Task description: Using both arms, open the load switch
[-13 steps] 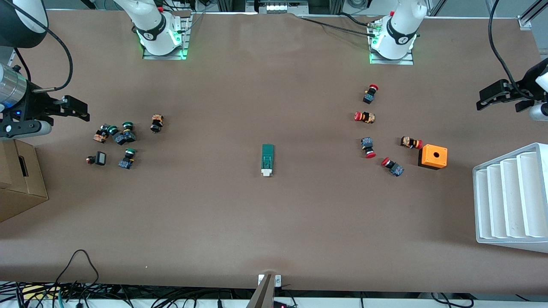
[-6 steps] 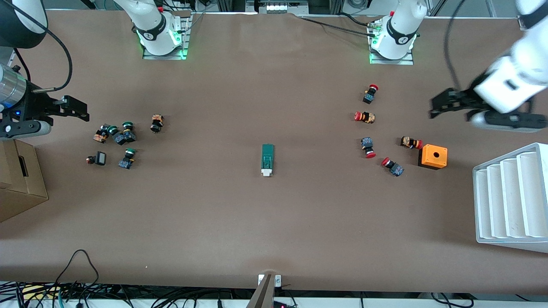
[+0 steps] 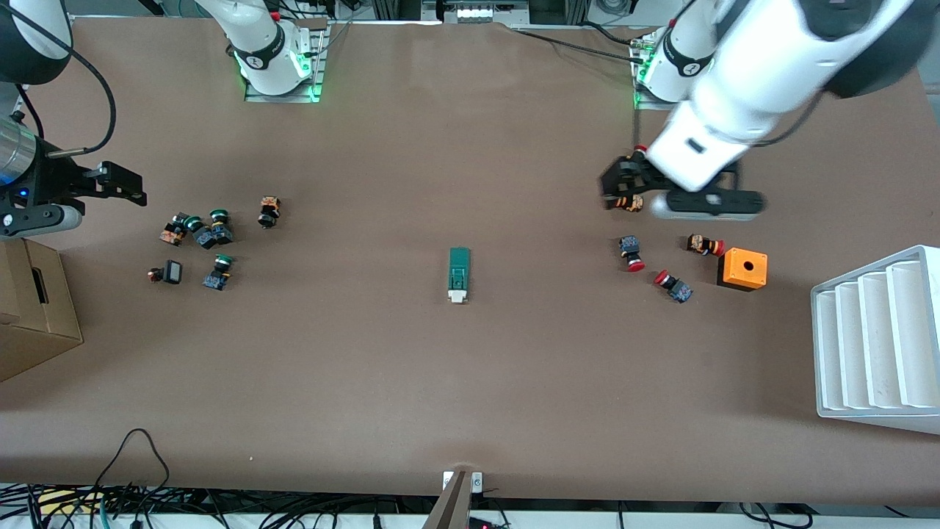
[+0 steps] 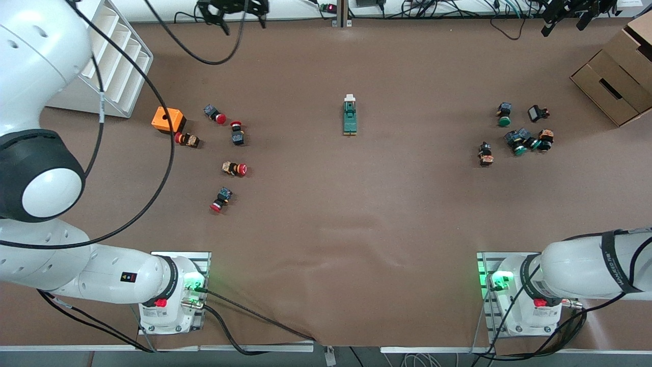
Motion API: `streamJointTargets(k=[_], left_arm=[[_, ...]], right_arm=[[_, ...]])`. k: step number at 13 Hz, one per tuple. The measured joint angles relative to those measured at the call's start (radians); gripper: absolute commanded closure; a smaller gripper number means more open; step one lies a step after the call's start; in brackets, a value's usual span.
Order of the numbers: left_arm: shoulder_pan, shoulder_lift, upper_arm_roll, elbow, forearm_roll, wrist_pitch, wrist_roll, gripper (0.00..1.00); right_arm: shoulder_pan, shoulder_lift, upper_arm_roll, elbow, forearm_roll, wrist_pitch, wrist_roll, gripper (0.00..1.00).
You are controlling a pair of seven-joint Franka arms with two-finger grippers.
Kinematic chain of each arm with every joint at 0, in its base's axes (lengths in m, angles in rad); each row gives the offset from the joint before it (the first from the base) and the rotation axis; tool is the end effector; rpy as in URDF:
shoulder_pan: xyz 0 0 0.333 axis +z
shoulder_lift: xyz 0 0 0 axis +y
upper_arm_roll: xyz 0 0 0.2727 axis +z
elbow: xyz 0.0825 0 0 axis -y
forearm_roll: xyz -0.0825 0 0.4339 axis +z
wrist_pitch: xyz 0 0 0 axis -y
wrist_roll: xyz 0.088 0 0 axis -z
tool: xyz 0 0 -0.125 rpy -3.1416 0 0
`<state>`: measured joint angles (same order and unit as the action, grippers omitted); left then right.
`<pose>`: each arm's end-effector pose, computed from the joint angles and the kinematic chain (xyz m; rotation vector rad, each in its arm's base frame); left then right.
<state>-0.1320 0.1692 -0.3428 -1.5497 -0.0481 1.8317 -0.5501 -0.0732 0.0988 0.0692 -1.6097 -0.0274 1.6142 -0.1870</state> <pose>0.5981 -0.2988 0.4978 2.9870 0.1388 0.0838 0.6259 -0.0071 0.4858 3.1132 0.2895 -0.1495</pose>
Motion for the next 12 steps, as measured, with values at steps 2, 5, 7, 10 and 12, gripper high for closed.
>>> streamJointTargets(k=[2, 5, 7, 10, 12], left_arm=[[-0.018, 0.05, -0.071, -0.002, 0.086, 0.077, -0.138, 0.0], [-0.088, 0.136, -0.139, -0.007, 0.242, 0.185, -0.376, 0.0], [-0.147, 0.199, -0.165, -0.011, 0.378, 0.244, -0.528, 0.0], [-0.224, 0.285, -0.171, -0.014, 0.568, 0.301, -0.713, 0.0], [-0.266, 0.334, -0.171, -0.015, 0.684, 0.327, -0.829, 0.0]], right_arm=[[0.001, -0.001, 0.002, 0.0, 0.0, -0.029, 0.0, 0.0], [0.001, -0.003, 0.003, 0.0, 0.0, -0.04, 0.0, 0.0], [0.001, -0.004, 0.004, 0.001, 0.0, -0.041, 0.0, 0.0], [0.002, -0.004, 0.008, 0.001, 0.0, -0.041, 0.0, 0.0], [0.002, -0.004, 0.009, 0.001, 0.0, -0.041, 0.0, 0.0]])
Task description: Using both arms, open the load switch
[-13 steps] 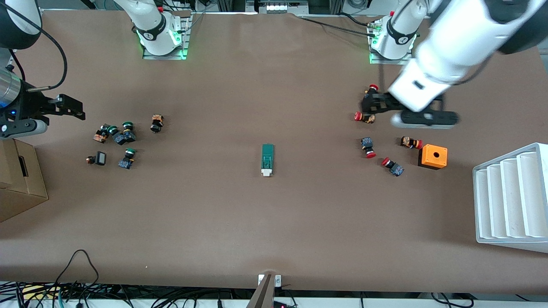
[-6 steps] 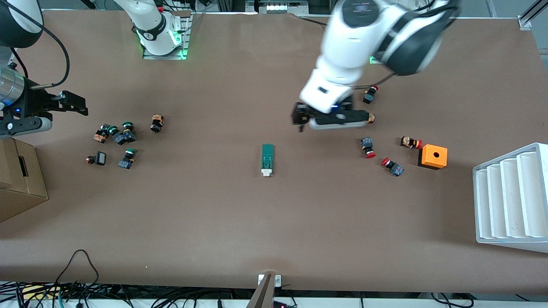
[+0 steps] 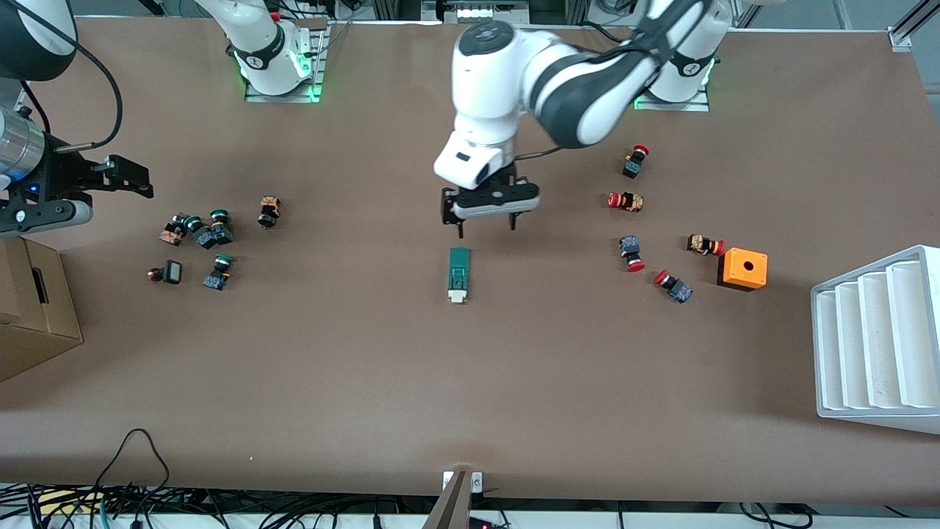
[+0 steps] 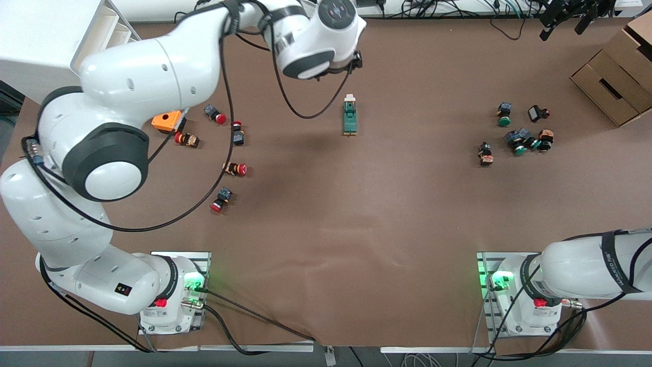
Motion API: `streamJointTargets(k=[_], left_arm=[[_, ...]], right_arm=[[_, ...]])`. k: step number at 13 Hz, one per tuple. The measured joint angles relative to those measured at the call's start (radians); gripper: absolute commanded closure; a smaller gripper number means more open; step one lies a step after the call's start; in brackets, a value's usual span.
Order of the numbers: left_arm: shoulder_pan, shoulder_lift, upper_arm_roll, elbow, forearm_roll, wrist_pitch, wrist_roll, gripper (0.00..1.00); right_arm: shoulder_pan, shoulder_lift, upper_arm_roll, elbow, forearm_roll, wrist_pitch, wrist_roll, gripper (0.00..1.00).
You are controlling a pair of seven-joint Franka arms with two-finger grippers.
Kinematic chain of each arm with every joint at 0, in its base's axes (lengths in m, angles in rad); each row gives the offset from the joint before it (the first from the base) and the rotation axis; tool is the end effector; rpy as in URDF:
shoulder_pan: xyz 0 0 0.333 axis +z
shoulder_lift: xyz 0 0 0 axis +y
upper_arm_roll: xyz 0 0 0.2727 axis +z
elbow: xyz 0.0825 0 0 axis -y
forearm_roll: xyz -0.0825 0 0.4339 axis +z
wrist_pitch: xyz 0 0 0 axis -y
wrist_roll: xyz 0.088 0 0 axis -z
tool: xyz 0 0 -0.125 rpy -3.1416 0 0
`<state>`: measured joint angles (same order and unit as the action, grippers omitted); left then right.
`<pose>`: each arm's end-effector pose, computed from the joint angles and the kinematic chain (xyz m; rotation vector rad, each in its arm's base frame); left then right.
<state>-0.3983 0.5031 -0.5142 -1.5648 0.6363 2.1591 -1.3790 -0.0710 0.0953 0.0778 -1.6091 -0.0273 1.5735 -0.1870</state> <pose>0.5012 -0.5315 0.3240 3.0505 0.3466 0.5612 0.6200 -0.0005 0.4854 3.1118 0.3056 -0.2064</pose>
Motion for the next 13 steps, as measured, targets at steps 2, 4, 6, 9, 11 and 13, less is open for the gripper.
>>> streamJointTargets(k=[2, 4, 6, 9, 11, 13], left_arm=[[-0.041, 0.046, -0.001, -0.004, 0.142, 0.021, -0.119, 0.0], [-0.079, 0.095, -0.002, -0.008, 0.316, 0.03, -0.232, 0.0], [-0.106, 0.152, -0.009, -0.009, 0.487, 0.031, -0.349, 0.0], [-0.128, 0.236, -0.013, -0.013, 0.715, 0.037, -0.528, 0.0], [-0.137, 0.285, -0.014, -0.017, 0.843, 0.039, -0.647, 0.0], [-0.143, 0.328, -0.014, -0.025, 0.958, 0.039, -0.754, 0.0]], right_arm=[[0.0, 0.0, 0.0, 0.0, 0.0, 0.0, 0.0, 0.0], [0.0, 0.0, 0.0, 0.0, 0.0, 0.0, 0.0, 0.0], [0.0, 0.0, 0.0, 0.0, 0.0, 0.0, 0.0, 0.0], [0.0, 0.001, 0.0, 0.0, 0.0, 0.0, -0.001, 0.0], [0.0, 0.006, 0.0, 0.005, 0.014, 0.003, -0.001, 0.0], [0.0, 0.046, 0.001, 0.052, 0.053, 0.01, -0.001, 0.0]])
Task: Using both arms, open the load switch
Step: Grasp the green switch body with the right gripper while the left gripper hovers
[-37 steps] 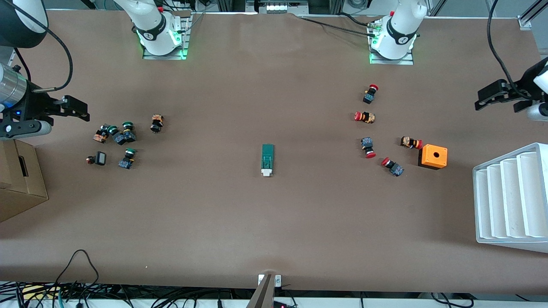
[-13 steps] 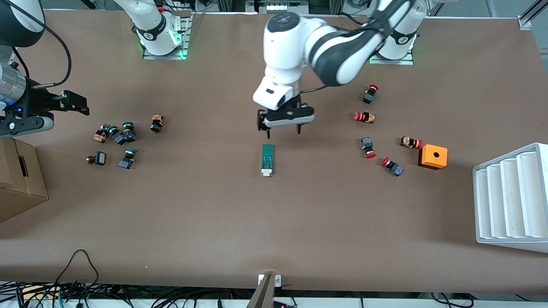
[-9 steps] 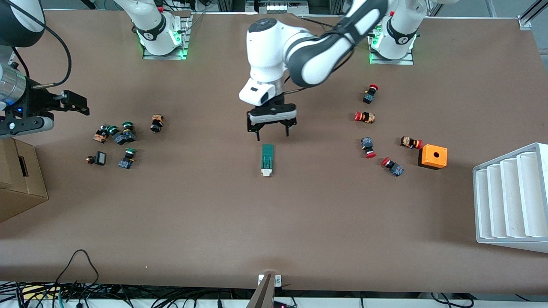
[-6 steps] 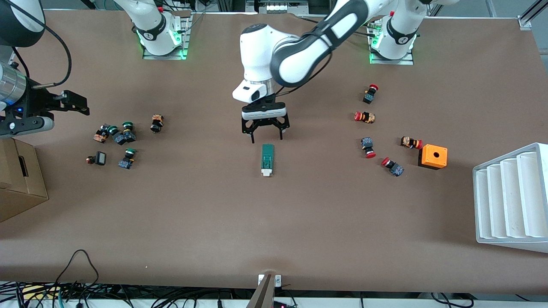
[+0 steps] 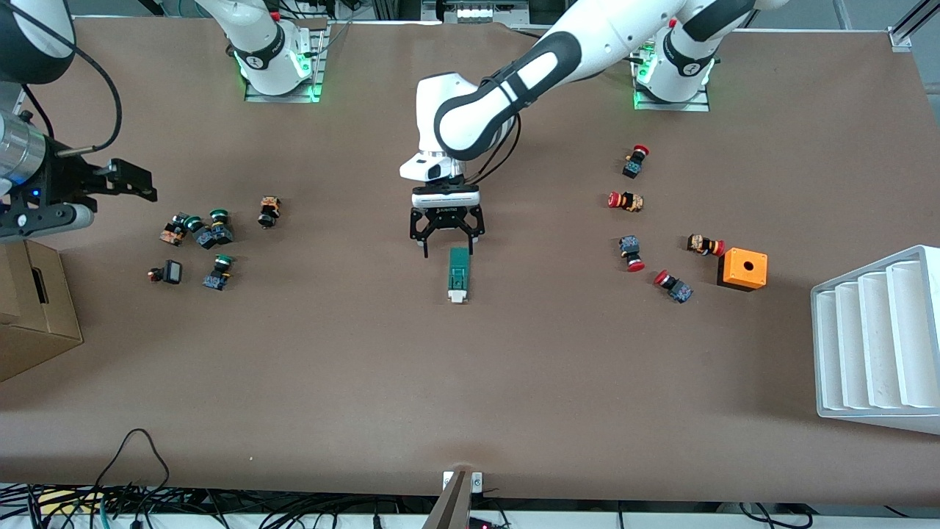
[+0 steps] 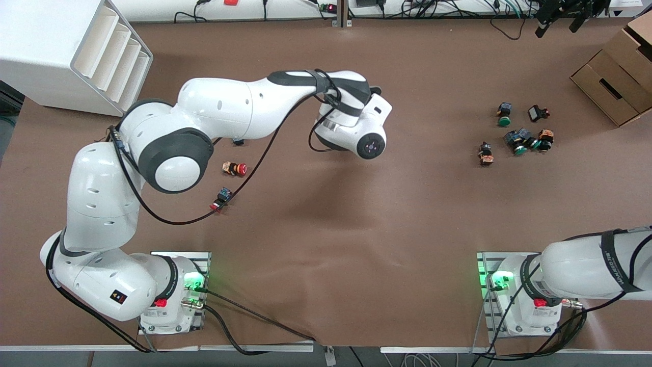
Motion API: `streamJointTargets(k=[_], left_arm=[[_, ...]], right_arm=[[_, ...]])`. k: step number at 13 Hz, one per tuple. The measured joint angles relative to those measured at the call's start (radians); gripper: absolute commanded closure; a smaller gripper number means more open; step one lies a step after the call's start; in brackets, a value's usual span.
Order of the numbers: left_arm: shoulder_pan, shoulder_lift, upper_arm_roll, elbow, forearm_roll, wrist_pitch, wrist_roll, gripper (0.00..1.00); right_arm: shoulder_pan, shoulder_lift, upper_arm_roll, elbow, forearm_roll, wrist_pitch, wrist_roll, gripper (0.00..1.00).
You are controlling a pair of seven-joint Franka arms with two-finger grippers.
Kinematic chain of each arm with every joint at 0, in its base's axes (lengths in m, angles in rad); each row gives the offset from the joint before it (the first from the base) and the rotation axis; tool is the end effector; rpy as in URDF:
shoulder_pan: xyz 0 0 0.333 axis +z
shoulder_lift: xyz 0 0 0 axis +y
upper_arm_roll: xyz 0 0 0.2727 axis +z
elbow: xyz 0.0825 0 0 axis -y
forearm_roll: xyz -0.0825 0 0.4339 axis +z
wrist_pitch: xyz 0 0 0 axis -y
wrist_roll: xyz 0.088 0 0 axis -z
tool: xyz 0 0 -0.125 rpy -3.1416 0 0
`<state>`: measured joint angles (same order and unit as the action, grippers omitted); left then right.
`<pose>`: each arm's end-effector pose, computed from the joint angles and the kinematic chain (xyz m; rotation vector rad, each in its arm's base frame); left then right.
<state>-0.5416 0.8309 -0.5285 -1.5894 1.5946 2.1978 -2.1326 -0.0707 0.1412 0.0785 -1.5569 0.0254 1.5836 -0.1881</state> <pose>0.4135 -0.5886 0.1250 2.8307 0.2164 1.2603 0.6340 0.0059 0.4842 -3.0758 -0.2993 0.1707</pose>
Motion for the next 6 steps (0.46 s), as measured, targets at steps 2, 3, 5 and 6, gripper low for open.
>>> streamJointTargets(k=[2, 3, 5, 6], left_arm=[[-0.002, 0.036, 0.0, -0.014, 0.106, 0.0, -0.093, 0.0], [-0.002, 0.05, 0.0, -0.021, 0.153, 0.0, -0.131, 0.0], [-0.002, 0.074, 0.0, -0.034, 0.236, -0.002, -0.195, 0.0], [-0.002, 0.086, 0.001, -0.036, 0.275, -0.004, -0.218, 0.0]], right_arm=[[0.0, 0.083, -0.001, 0.087, 0.075, 0.002, 0.007, 0.0], [-0.001, 0.134, -0.002, 0.132, 0.119, 0.005, 0.027, 0.0], [-0.001, 0.245, -0.001, 0.226, 0.168, 0.011, 0.083, 0.0], [0.002, 0.295, 0.0, 0.269, 0.183, 0.012, 0.115, 0.0]])
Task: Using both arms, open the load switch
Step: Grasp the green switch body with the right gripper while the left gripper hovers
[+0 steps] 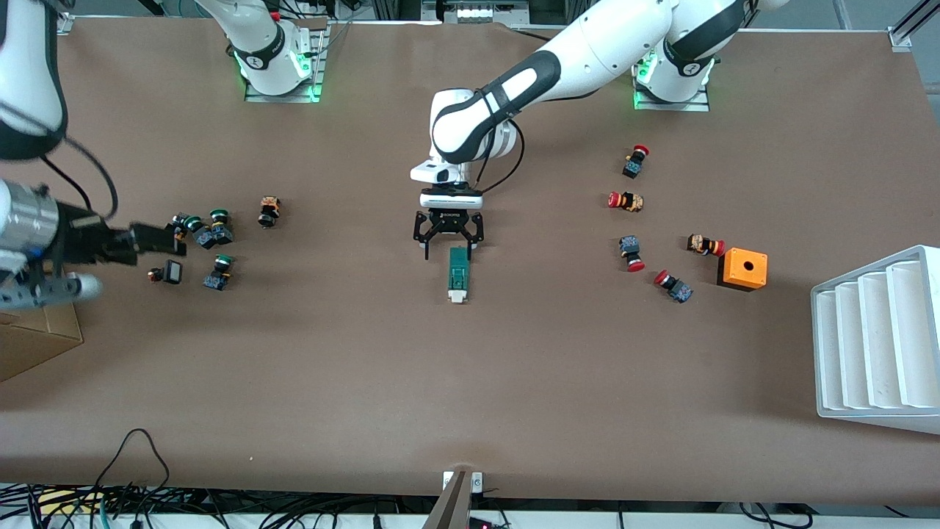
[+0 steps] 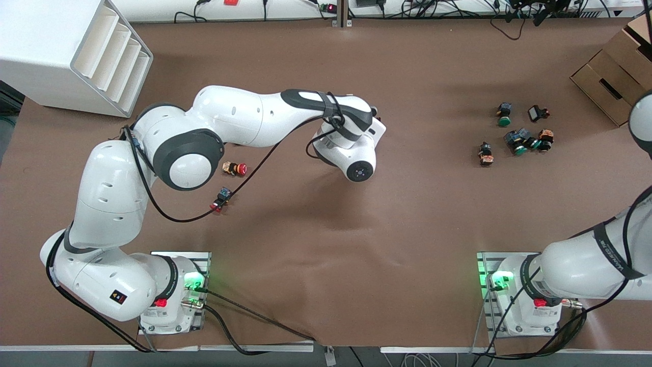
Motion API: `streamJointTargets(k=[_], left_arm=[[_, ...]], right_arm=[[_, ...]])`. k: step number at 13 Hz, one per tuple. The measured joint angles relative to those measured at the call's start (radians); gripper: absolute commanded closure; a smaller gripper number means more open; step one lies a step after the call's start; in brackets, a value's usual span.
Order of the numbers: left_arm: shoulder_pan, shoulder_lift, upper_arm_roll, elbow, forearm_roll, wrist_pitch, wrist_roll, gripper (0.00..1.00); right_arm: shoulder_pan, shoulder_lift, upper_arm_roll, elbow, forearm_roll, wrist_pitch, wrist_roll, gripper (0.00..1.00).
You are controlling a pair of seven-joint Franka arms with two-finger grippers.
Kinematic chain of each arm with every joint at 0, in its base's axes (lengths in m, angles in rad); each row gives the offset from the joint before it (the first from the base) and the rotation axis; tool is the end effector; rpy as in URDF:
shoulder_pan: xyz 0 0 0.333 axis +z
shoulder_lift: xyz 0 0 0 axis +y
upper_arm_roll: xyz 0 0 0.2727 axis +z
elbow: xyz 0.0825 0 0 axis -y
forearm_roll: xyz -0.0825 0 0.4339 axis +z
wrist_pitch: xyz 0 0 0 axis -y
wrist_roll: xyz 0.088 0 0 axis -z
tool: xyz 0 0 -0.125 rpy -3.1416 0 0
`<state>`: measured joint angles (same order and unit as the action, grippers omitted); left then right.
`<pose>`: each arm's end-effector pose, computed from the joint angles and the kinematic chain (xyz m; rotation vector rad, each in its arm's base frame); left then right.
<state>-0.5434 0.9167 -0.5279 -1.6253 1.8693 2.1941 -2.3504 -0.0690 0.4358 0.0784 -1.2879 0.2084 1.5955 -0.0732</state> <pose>0.3898 -0.5786 0.0636 2.7069 0.1484 1.3604 0.7028 0.0237 0.4299 -2.8903 -0.0852 0.1721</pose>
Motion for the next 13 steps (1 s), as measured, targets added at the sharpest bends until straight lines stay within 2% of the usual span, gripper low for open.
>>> streamJointTargets(k=[3, 8, 11, 13], left_arm=[[0.0, 0.013, 0.003, -0.013, 0.088, -0.018, -0.038, 0.0], [0.035, 0.024, 0.008, -0.039, 0.176, -0.021, -0.055, 0.0], [0.208, 0.055, -0.111, -0.097, 0.308, -0.018, -0.059, 0.0], [0.223, 0.062, -0.137, -0.101, 0.319, -0.018, -0.06, 0.0]], right_arm=[[0.034, 0.121, 0.002, 0.097, 0.049, 0.023, 0.144, 0.0], [0.157, 0.229, 0.005, 0.134, 0.054, 0.15, 0.469, 0.01], [0.264, 0.28, 0.003, 0.136, 0.056, 0.223, 0.76, 0.01], [0.327, 0.322, 0.002, 0.136, 0.07, 0.279, 0.953, 0.01]])
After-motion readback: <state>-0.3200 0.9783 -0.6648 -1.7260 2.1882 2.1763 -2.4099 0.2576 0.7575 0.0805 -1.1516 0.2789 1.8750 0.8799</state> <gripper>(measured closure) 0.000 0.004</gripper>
